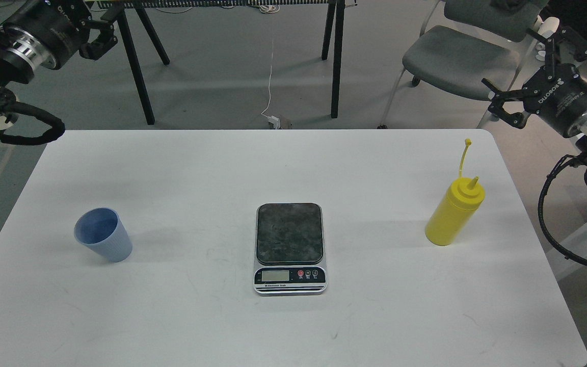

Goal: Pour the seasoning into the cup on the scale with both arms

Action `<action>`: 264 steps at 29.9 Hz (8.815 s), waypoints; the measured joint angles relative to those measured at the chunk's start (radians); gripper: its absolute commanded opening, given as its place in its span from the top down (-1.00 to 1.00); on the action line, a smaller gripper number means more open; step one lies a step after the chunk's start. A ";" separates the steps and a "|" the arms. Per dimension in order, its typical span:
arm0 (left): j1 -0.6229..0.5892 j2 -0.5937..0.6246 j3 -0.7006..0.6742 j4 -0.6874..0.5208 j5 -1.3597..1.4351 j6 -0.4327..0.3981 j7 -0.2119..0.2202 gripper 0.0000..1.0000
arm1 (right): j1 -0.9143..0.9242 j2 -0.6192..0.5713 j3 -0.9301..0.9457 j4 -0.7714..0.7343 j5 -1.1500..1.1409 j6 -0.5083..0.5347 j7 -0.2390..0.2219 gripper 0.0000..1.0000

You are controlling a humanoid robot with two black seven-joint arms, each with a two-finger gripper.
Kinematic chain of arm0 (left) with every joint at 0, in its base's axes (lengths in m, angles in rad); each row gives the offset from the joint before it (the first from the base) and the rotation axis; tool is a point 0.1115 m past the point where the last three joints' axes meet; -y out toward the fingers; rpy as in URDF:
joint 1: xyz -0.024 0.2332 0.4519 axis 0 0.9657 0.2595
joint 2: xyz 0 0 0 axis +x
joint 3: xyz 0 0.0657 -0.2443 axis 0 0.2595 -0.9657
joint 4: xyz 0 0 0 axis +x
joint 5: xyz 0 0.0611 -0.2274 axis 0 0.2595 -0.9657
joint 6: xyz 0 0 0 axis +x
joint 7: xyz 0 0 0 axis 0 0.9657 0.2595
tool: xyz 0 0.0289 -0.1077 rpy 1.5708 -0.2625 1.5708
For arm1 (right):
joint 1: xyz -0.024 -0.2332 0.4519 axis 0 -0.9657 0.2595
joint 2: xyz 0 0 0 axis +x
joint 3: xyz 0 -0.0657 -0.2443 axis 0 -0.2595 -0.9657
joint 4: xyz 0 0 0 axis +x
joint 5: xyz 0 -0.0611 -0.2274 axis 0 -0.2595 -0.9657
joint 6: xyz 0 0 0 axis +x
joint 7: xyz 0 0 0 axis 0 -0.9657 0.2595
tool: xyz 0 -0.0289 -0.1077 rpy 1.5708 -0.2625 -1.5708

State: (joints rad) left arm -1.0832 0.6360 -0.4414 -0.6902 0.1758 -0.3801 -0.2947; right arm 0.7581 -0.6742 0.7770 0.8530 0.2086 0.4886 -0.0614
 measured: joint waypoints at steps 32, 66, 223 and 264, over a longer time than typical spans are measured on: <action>0.069 0.278 0.242 -0.191 0.739 -0.077 -0.194 -0.97 | -0.009 -0.001 0.008 0.011 0.000 0.000 0.000 -0.99; 0.377 0.395 0.257 -0.215 1.116 0.108 -0.194 -0.86 | -0.023 -0.012 0.007 0.047 -0.002 0.000 0.000 -0.99; -0.080 -0.354 0.506 -0.134 1.367 -0.068 -0.194 0.68 | -0.035 -0.010 0.010 0.037 -0.003 0.000 0.003 -0.99; -0.066 -0.123 0.096 0.171 -0.034 -0.074 -0.194 -0.55 | -0.400 -0.277 0.142 0.179 0.622 0.000 -0.007 -0.99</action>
State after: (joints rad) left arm -1.1494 0.5130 -0.3449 -0.5190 0.1421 -0.4543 -0.4886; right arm 0.3586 -0.9511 0.9186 1.0324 0.8309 0.4887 -0.0679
